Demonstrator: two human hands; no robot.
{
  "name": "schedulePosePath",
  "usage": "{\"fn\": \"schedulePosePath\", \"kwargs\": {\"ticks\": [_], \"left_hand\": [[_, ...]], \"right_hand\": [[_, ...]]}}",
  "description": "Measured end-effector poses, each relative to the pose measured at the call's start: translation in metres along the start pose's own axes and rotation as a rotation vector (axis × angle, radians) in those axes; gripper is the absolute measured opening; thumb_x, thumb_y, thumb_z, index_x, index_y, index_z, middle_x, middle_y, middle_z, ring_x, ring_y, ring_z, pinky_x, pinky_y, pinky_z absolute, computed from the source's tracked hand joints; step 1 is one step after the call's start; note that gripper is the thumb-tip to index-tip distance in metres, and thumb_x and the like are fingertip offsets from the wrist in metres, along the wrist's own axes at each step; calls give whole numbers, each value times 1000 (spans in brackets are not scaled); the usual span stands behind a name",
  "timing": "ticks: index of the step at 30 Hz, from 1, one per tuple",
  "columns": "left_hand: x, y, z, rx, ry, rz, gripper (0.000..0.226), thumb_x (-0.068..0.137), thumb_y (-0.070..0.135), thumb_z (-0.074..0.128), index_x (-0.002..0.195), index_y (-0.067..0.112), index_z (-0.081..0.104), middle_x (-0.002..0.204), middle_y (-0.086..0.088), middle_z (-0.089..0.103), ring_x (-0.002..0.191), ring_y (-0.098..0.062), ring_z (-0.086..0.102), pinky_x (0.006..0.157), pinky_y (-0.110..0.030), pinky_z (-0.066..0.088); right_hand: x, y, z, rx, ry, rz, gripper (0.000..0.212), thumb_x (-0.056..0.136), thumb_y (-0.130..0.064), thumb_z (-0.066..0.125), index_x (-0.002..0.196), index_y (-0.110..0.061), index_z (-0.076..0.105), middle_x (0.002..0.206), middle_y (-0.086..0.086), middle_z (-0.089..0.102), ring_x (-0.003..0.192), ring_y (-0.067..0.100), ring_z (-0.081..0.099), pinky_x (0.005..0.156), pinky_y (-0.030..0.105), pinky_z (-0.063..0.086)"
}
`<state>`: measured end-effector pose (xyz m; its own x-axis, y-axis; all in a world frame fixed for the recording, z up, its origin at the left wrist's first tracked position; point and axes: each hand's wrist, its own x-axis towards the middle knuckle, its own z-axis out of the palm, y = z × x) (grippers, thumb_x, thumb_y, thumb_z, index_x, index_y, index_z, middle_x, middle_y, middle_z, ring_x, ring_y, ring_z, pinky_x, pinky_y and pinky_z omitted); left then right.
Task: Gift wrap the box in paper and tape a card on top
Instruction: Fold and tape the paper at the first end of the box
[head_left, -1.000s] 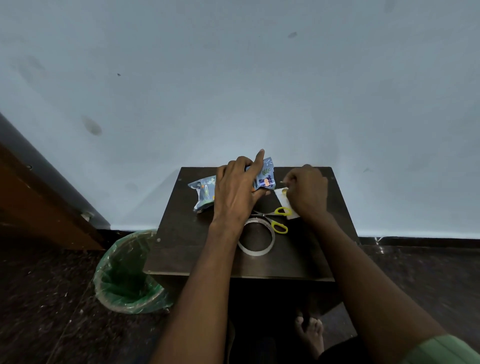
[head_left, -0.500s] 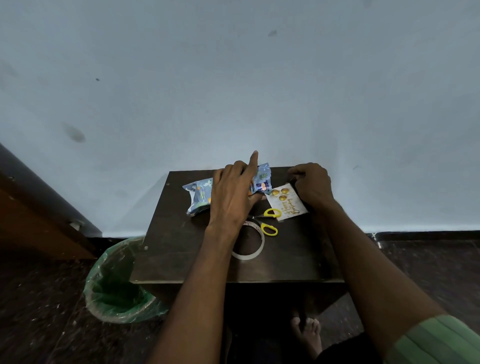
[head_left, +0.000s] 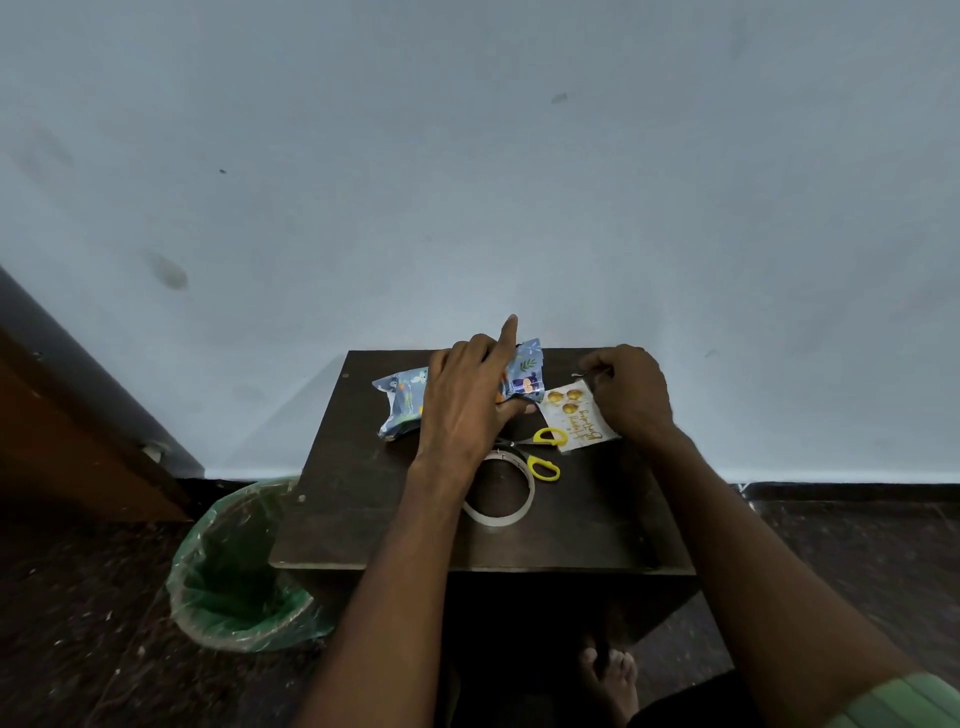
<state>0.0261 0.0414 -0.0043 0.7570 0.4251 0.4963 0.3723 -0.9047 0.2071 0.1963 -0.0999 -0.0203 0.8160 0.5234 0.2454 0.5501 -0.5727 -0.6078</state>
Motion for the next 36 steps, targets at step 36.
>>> {"fn": "schedulePosePath", "kwargs": {"ticks": [36], "left_hand": [[-20,-27,-65,-961,89,-451,41,114,47,34,100,49,72,104,27,75,115,-10,69,110,-51,50]], "right_hand": [[-80,-138,25,1010,-150,86,36,88,-17,82,118,-13,62,102,7,76,85,29,78,58,43,63]]}}
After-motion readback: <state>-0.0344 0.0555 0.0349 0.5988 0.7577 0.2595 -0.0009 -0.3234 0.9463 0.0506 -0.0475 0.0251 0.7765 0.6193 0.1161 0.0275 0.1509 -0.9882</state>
